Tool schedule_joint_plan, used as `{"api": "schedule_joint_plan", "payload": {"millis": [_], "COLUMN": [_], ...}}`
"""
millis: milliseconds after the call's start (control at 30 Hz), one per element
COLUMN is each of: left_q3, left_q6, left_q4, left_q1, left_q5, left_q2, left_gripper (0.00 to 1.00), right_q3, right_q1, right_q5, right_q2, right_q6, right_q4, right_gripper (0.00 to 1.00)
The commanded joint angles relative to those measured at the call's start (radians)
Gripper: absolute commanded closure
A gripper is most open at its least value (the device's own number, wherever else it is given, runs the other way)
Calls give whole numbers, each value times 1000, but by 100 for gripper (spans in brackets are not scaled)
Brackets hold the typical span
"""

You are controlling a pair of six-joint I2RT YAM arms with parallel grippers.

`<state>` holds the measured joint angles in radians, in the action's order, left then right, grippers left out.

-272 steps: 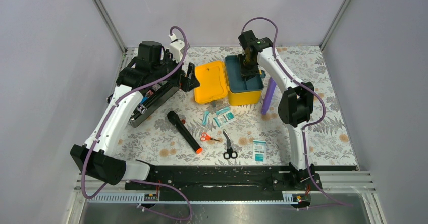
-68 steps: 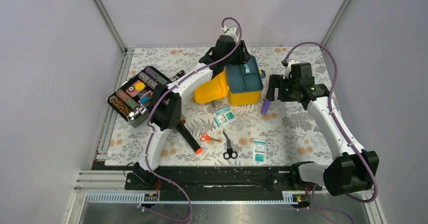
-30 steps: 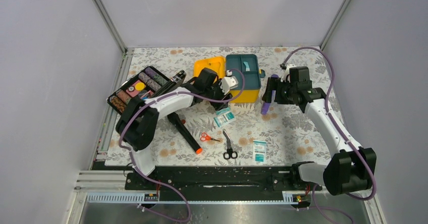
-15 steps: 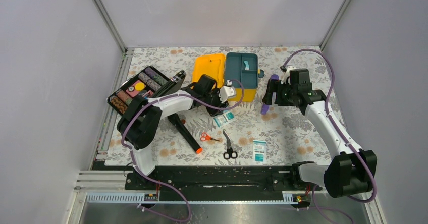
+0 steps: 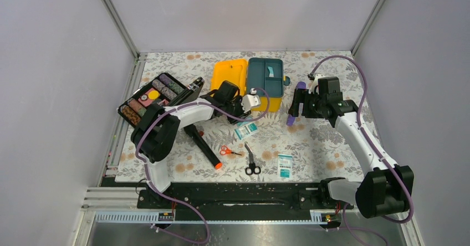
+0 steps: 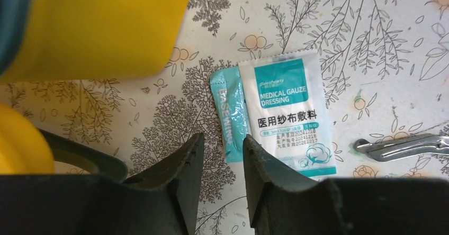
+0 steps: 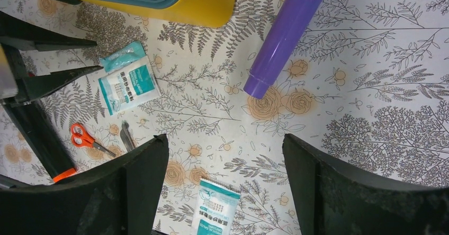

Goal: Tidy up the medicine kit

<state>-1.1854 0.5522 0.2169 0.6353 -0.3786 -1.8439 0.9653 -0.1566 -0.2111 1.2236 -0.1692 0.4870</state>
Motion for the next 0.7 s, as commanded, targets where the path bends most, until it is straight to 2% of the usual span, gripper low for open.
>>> {"api": "schedule_joint_plan", "payload": {"millis": [0, 300, 500, 600, 667], "left_q3": [-34, -129, -170, -154, -136], "left_q6": [42, 50, 102, 125, 128], "left_q4": [-32, 54, 137, 150, 152], "left_q1": [13, 42, 55, 54, 54], "left_q5": [18, 110, 124, 91, 70], "left_q2": [-32, -122, -160, -141, -120], "left_gripper": [67, 69, 84, 98, 100], "right_q3": [-4, 10, 19, 21, 22], "right_q1": [4, 4, 5, 4, 4], "right_q5": [-2, -6, -7, -8, -8], "right_q2": [-34, -17, -8, -5, -6], "right_q6": [10, 11, 15, 15, 14], "right_q4": [-16, -14, -12, -12, -13], "right_gripper": [15, 15, 15, 15, 15]}}
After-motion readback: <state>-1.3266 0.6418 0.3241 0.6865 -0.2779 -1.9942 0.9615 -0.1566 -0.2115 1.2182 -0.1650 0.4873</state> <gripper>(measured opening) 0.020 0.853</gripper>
